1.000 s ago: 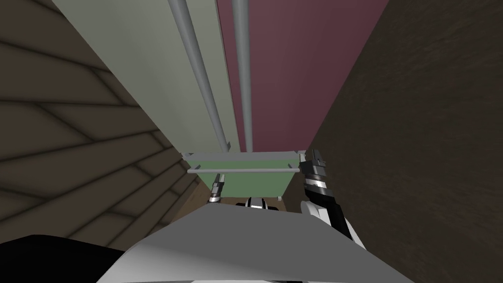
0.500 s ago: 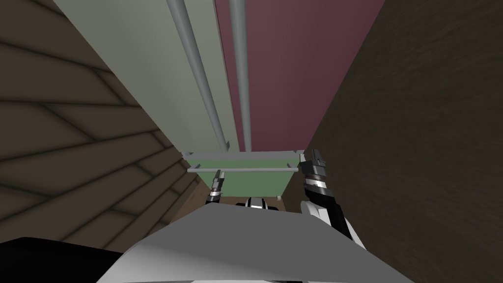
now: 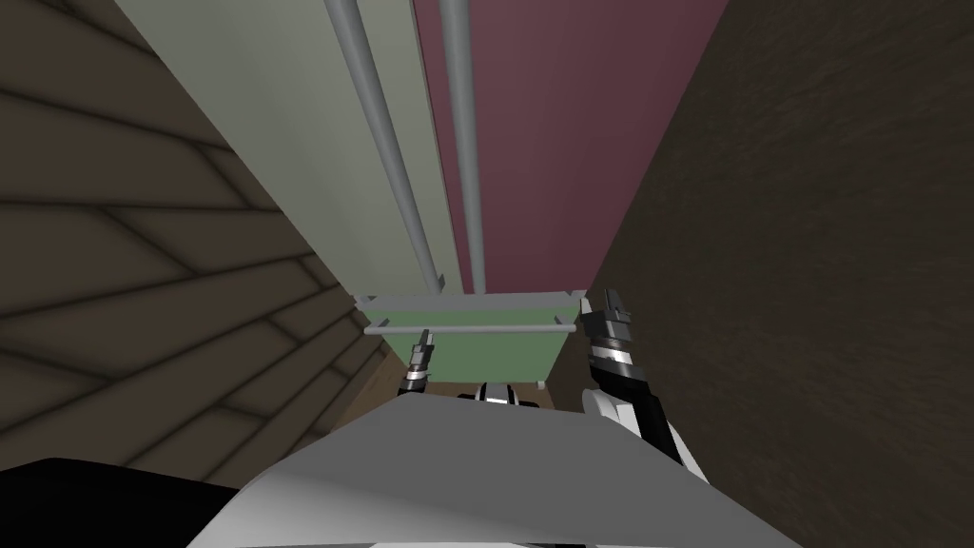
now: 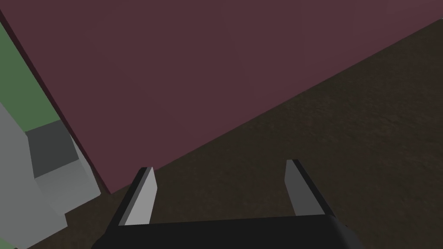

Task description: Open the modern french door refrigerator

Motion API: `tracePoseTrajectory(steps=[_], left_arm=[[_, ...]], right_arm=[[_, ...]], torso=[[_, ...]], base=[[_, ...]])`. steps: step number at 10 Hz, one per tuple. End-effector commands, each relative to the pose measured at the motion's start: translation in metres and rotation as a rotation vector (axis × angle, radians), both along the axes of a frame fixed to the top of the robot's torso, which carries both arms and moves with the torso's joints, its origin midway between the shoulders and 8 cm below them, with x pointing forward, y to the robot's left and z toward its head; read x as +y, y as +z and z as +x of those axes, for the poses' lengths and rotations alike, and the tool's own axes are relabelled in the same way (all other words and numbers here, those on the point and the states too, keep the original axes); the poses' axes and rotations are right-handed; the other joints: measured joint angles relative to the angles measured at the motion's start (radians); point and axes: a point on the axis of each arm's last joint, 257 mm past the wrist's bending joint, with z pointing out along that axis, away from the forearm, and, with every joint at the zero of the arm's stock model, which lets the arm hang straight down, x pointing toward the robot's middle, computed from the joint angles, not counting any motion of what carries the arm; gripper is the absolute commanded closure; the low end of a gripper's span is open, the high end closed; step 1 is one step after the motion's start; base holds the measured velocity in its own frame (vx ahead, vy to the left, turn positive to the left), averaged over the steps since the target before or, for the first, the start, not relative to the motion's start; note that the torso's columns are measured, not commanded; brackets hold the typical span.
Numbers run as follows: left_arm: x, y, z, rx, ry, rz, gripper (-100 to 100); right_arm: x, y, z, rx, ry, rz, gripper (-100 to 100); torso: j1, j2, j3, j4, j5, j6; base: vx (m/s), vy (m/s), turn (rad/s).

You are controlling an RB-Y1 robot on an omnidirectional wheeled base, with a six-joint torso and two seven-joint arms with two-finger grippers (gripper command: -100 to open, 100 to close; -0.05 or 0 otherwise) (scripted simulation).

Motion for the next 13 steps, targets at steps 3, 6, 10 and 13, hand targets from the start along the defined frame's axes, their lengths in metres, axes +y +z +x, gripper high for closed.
tracePoseTrajectory(steps=[3,6,10,13], left_arm=[[-0.002,-0.003,-0.004,-0.001,-0.005,0.001,100],[0.003,0.000,0.008,0.013,-0.010,0.000,100],[0.006,0.002,0.012,0.025,-0.019,-0.001,100],[0.007,0.004,0.009,0.020,-0.027,0.000,100]], right_arm=[[0.000,0.000,0.000,0.000,0.000,0.000,0],[0.000,0.000,0.000,0.000,0.000,0.000,0],[0.000,0.000,0.000,0.000,0.000,0.000,0],[0.000,0.000,0.000,0.000,0.000,0.000,0]], torso=[[-0.001,0.001,0.001,0.000,0.000,-0.001],[-0.006,0.011,0.006,0.004,-0.003,0.000],[-0.006,0.002,0.000,0.005,-0.005,0.000],[-0.005,0.010,0.005,0.006,-0.004,-0.001]], base=[[-0.022,0.003,0.007],[-0.174,-0.054,0.033],[-0.138,-0.023,0.021],[-0.181,-0.015,0.029]])
